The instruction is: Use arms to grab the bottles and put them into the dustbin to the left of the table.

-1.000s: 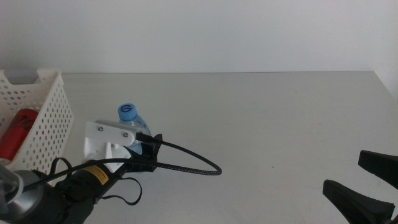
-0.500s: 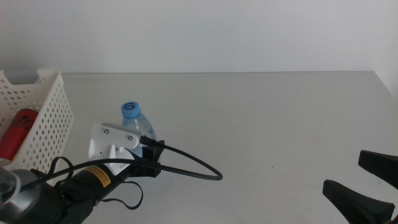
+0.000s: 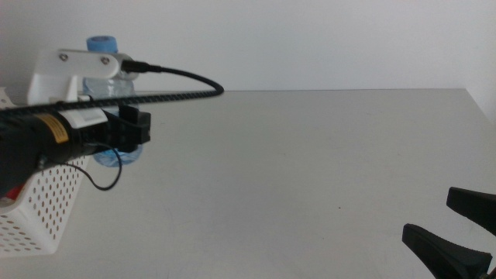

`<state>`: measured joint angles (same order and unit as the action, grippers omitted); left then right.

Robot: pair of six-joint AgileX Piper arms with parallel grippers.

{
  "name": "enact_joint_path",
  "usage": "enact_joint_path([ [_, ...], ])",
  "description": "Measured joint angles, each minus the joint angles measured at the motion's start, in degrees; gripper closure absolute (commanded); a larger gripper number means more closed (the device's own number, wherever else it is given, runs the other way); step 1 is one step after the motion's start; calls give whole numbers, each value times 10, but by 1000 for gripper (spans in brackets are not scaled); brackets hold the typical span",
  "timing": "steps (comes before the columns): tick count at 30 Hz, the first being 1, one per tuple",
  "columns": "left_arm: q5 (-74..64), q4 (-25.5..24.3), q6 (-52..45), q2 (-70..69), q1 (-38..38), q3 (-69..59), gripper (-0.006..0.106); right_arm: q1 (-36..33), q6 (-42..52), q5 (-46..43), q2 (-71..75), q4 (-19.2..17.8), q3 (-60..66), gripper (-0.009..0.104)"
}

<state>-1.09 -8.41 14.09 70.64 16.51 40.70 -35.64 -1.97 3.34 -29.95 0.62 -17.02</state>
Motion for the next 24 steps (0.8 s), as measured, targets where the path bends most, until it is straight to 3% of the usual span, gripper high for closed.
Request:
enact_joint_path([
  [11, -395, -14, -80, -11, -110, 256, 102, 0, 0, 0, 0, 0, 0, 31],
  [18, -559, 61, -235, 73, -259, 381, 102, 0, 0, 0, 0, 0, 0, 31],
  [24, -596, 97, -272, 149, -322, 388, 102, 0, 0, 0, 0, 0, 0, 31],
])
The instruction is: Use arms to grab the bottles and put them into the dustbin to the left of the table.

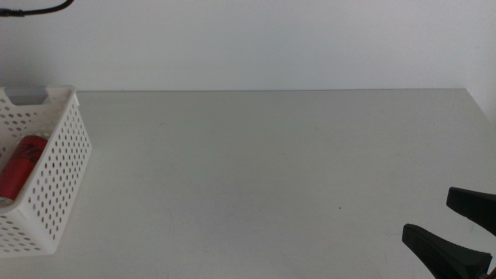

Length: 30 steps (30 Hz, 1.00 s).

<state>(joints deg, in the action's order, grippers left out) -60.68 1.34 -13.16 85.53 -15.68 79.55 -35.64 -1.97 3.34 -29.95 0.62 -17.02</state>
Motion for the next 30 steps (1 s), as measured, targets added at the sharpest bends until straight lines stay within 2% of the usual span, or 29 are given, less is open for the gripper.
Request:
enact_joint_path([
  [4, -1, 0, -2, 37, -9, 0, 102, 0, 0, 0, 0, 0, 0, 31],
  [8, -1, 1, -9, 70, -9, 0, 95, 0, 0, 0, 0, 0, 0, 31],
  [15, 8, 14, -33, 102, -9, 1, 68, 0, 0, 0, 0, 0, 0, 31],
  [22, 13, 69, -76, 124, -9, 1, 39, 0, 0, 0, 0, 0, 0, 31],
  [30, 17, 74, -79, 124, -9, 2, 12, 0, 0, 0, 0, 0, 0, 31],
])
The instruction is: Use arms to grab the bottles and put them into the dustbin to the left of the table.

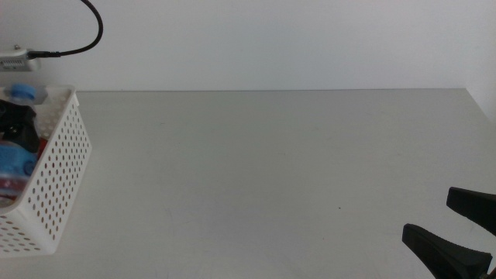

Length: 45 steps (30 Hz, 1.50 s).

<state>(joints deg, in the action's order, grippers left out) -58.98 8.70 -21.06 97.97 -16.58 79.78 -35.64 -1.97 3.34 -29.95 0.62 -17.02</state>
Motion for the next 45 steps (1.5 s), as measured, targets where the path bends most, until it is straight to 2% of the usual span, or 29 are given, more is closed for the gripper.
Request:
enact_joint_path([
  [3, 3, 0, 3, -1, 0, 4, 9, 0, 0, 0, 0, 0, 0, 31],
  [12, -3, 5, 8, -18, 0, 5, 10, 0, 0, 0, 0, 0, 0, 31],
  [23, -26, 12, 8, -138, 4, 8, 10, 0, 0, 0, 0, 0, 0, 31],
  [27, -11, -19, 42, -217, 42, -16, 10, 0, 0, 0, 0, 0, 0, 31],
  [33, 69, -58, 200, -394, 136, -113, 10, 0, 0, 0, 0, 0, 0, 31],
  [38, 105, -61, 283, -537, 205, -208, 10, 0, 0, 0, 0, 0, 0, 31],
  [41, 126, -63, 295, -606, 230, -252, 10, 0, 0, 0, 0, 0, 0, 31],
  [45, 178, -67, 251, -667, 236, -303, 10, 0, 0, 0, 0, 0, 0, 31],
])
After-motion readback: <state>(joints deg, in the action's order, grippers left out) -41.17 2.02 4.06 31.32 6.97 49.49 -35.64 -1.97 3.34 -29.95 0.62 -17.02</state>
